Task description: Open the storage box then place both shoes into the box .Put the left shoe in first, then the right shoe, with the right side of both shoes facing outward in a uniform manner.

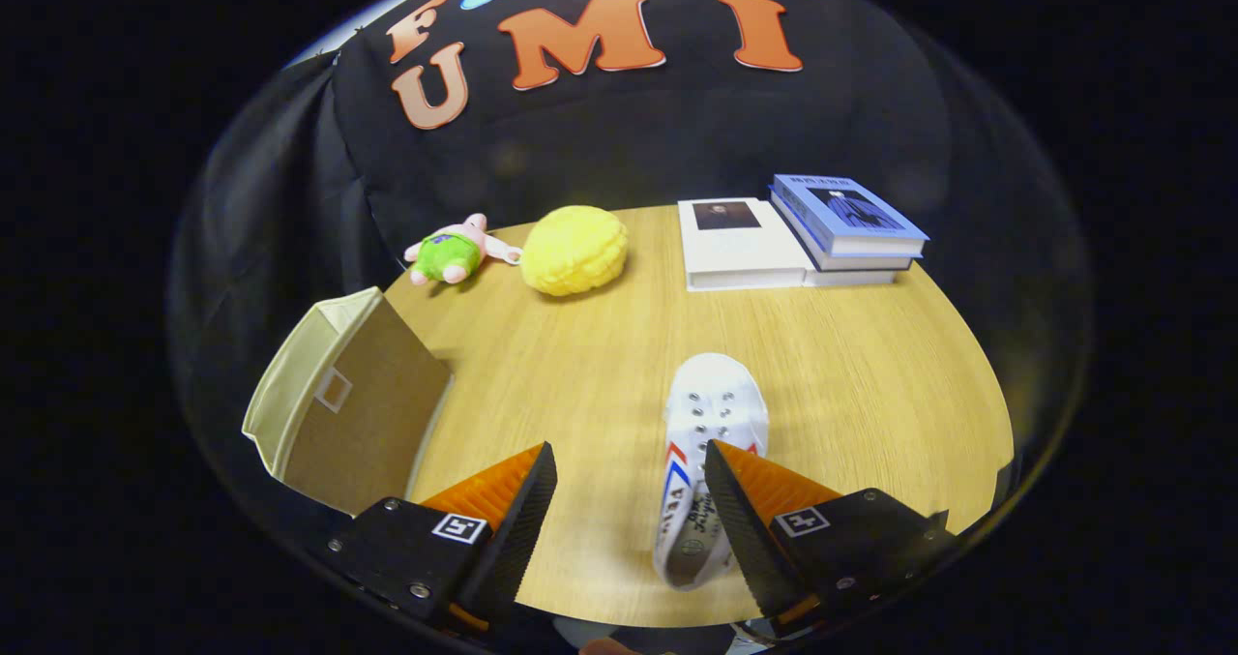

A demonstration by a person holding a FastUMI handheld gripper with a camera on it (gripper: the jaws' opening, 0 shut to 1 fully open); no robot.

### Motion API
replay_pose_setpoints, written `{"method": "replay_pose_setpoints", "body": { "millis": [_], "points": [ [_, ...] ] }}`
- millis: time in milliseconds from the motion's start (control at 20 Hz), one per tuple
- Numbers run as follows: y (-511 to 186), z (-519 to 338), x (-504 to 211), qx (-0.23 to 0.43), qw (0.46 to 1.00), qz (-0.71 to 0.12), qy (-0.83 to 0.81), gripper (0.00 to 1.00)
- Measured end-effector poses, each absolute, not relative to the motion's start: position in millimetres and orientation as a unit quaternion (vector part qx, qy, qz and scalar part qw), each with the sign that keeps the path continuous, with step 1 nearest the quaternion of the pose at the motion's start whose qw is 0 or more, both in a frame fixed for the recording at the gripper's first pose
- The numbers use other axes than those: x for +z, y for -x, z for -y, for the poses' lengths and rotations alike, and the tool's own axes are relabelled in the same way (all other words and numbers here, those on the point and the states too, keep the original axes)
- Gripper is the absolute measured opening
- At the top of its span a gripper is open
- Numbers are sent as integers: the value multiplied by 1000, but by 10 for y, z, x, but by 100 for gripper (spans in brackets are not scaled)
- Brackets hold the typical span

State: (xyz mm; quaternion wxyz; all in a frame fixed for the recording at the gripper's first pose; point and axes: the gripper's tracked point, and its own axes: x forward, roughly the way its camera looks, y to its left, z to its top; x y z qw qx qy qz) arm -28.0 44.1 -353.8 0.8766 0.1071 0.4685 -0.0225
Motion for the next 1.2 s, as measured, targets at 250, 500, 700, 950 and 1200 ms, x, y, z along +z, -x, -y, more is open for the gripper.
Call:
{"method": "replay_pose_setpoints", "body": {
  "millis": [250, 500, 700, 950, 1200],
  "points": [
    [477, -140, -3851, -49, 859, -498, -107, 91],
    [551, 0, -4059, -52, 849, -513, -114, 90],
    [516, 76, -4038, -43, 852, -504, -139, 84],
    [578, 9, -4251, -40, 833, -524, -176, 74],
    [512, -57, -4388, -52, 817, -529, -223, 55]
  ]
}}
